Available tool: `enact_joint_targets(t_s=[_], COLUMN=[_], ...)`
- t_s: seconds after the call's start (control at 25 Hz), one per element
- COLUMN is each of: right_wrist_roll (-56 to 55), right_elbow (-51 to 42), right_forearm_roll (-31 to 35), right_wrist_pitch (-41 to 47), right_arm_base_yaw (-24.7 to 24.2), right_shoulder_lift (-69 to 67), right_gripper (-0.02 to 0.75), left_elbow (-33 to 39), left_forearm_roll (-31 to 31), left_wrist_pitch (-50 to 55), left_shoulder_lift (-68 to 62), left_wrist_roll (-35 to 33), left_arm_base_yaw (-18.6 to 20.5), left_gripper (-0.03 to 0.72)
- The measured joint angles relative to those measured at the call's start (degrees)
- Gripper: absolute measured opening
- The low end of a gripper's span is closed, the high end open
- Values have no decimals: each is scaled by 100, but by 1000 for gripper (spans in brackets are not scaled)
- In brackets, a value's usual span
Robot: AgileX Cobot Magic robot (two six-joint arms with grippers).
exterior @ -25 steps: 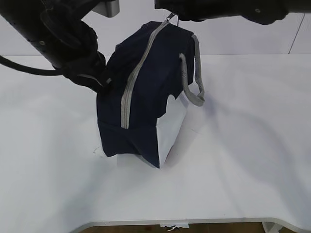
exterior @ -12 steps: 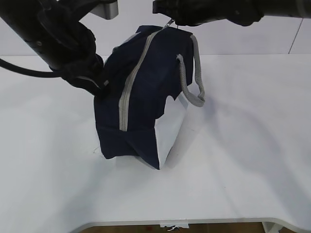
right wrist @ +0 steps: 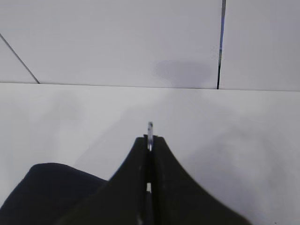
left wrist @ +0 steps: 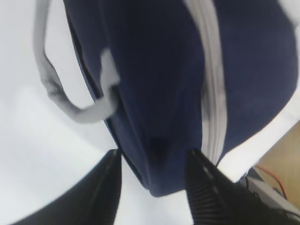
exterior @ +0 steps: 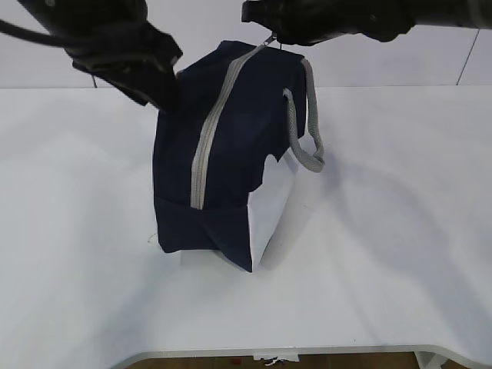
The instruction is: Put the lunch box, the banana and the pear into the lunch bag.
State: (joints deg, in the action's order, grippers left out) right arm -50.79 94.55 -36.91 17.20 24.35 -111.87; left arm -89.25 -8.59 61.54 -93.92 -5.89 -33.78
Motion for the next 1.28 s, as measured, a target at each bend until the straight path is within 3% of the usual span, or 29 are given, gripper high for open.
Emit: enact_joint_targets(t_s=[0.12,0.2,0.44,0.8,0.88,0.92,1.04,1.28], right_wrist_roll=[136,239,364,373,373,373,376,376], right_elbow=[0,0,0,0,0,0,0,0], right_forearm_roll=[6,14,19,19,19,19,19,28], right_wrist_pitch=[64,99,115,124,124,124,137,141], right_arm_base_yaw=[0,0,0,0,0,0,0,0], right_shoulder_lift=[0,0,0,0,0,0,0,0], right_gripper=[1,1,1,1,1,1,1,1], left_elbow=[-338,-370,-771,-1236,-1273,-1298,-1318,-1337], left_forearm_roll=[0,0,-759,-1914,-1990,-2017,-2006,-2006], left_wrist_pitch=[-69,-282,-542,-529,-529,-529,-542,-338], left_shoulder_lift=[13,0,-486,-1204,-1290,-1371,-1398,-1398], left_wrist_roll=[31,45,-7,-491,-533,-558,-675,-1008], left_arm_base_yaw=[23,128,592,696,699,699,699,699], left_gripper=[375,379,386,382,362,313,73,1])
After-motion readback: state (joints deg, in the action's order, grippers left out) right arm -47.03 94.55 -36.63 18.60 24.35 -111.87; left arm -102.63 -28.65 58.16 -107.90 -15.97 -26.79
